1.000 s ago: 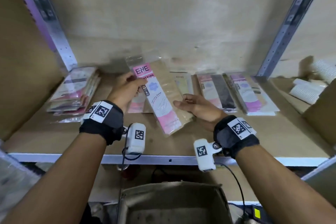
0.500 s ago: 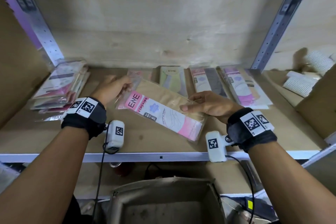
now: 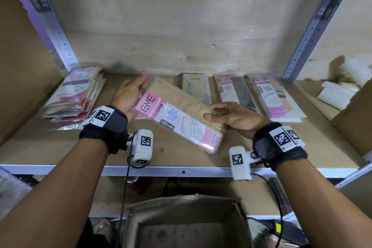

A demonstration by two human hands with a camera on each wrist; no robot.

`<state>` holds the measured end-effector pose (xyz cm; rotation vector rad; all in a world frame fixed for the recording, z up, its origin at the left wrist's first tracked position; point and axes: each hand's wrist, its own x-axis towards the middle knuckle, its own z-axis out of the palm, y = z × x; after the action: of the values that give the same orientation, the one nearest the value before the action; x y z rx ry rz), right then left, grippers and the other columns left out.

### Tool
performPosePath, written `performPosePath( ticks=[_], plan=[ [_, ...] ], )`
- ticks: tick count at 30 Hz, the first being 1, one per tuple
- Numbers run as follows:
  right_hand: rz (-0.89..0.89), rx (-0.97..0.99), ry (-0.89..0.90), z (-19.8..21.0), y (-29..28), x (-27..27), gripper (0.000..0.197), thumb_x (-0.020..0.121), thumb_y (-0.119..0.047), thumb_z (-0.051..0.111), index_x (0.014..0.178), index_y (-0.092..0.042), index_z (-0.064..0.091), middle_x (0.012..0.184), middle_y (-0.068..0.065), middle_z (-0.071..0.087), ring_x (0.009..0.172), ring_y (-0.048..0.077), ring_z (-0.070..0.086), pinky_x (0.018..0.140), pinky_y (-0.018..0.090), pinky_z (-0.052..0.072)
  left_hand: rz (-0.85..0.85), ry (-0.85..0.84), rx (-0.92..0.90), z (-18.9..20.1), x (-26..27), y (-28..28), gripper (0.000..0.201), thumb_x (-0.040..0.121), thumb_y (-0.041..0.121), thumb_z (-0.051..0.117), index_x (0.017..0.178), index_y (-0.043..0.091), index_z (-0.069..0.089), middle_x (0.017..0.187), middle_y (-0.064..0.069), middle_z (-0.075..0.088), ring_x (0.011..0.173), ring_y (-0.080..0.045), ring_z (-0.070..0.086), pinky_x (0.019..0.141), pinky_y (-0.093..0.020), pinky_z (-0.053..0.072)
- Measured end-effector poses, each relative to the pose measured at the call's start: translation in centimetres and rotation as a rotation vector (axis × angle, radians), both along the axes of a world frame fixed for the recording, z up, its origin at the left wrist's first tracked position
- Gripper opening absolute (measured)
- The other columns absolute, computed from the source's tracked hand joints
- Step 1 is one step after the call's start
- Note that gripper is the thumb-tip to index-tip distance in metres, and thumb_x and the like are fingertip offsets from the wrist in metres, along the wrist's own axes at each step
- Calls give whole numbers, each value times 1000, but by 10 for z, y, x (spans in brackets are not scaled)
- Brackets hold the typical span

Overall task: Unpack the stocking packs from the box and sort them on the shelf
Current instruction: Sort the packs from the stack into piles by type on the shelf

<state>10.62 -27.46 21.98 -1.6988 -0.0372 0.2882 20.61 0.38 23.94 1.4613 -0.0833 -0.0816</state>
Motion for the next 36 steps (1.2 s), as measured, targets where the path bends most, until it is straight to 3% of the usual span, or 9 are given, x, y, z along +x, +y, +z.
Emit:
performPosePath(
  ticks=[6, 10, 13, 18, 22, 25, 29, 33, 36],
  plan=[
    [-11, 36, -7, 0, 4, -1, 28, 90, -10, 68, 117, -3, 67, 111, 15, 72, 97, 21, 69, 82, 21, 55, -83, 219, -265, 4, -1, -9, 29, 90, 42, 68, 75, 21, 55, 59, 2, 52, 48, -14, 55, 53, -23, 49],
    [-31, 31, 4, -1, 4, -1, 26, 91, -10, 68, 115, -4, 67, 111, 14, 72, 99, 21, 67, 86, 23, 53, -172, 187, -206, 3, -3, -13, 33, 91, 50, 63, 85, 18, 65, 48, 3, 54, 42, -15, 58, 50, -24, 53],
    [-31, 27, 16, 0, 3, -2, 22, 91, -10, 68, 113, -6, 68, 107, 10, 72, 97, 20, 67, 84, 21, 53, -235, 220, -240, 2, -2, -14, 39, 94, 48, 59, 73, 19, 74, 48, 3, 59, 42, -15, 61, 49, -23, 54],
    [-33, 26, 19, 5, 2, -5, 32, 91, -10, 65, 119, 5, 60, 110, 14, 68, 101, 25, 63, 92, 29, 49, -115, 280, -173, -7, 11, -8, 56, 82, 59, 70, 121, 20, 66, 103, -8, 69, 90, -28, 68, 81, -43, 58],
    [-43, 102, 109, 9, 6, -6, 46, 85, -19, 66, 124, 5, 57, 116, 20, 61, 106, 31, 56, 97, 44, 41, 16, 218, -246, -8, 19, 1, 53, 92, 63, 51, 110, 15, 67, 106, 1, 77, 90, -16, 74, 77, -32, 59],
    [-86, 221, 112, 11, 12, -4, 30, 90, -14, 60, 117, -1, 59, 119, 19, 61, 109, 30, 55, 99, 41, 43, 69, 187, -158, -7, 19, 10, 67, 95, 69, 33, 98, 17, 75, 77, -1, 77, 62, -13, 66, 56, -25, 51],
    [-167, 336, 124, 10, 21, 6, 40, 99, -6, 48, 138, 3, 46, 136, 25, 52, 117, 32, 51, 100, 46, 39, -97, 121, 106, -6, 12, 13, 81, 93, 75, 24, 107, 9, 68, 90, -12, 77, 73, -21, 73, 58, -28, 57],
    [-251, 354, 77, 12, 43, 22, 23, 97, -3, 53, 119, -6, 54, 117, 17, 60, 105, 29, 60, 88, 42, 49, -329, 152, 202, -2, -3, 8, 77, 89, 75, 40, 115, 7, 63, 96, -17, 76, 87, -34, 75, 67, -33, 61],
    [-325, 349, 40, 13, 63, 37, 20, 93, 3, 58, 112, -4, 55, 107, 17, 63, 100, 31, 62, 91, 47, 53, -469, 78, 240, 0, -12, 11, 47, 92, 50, 62, 118, 11, 65, 101, -17, 75, 87, -31, 75, 73, -32, 61]
  ],
)
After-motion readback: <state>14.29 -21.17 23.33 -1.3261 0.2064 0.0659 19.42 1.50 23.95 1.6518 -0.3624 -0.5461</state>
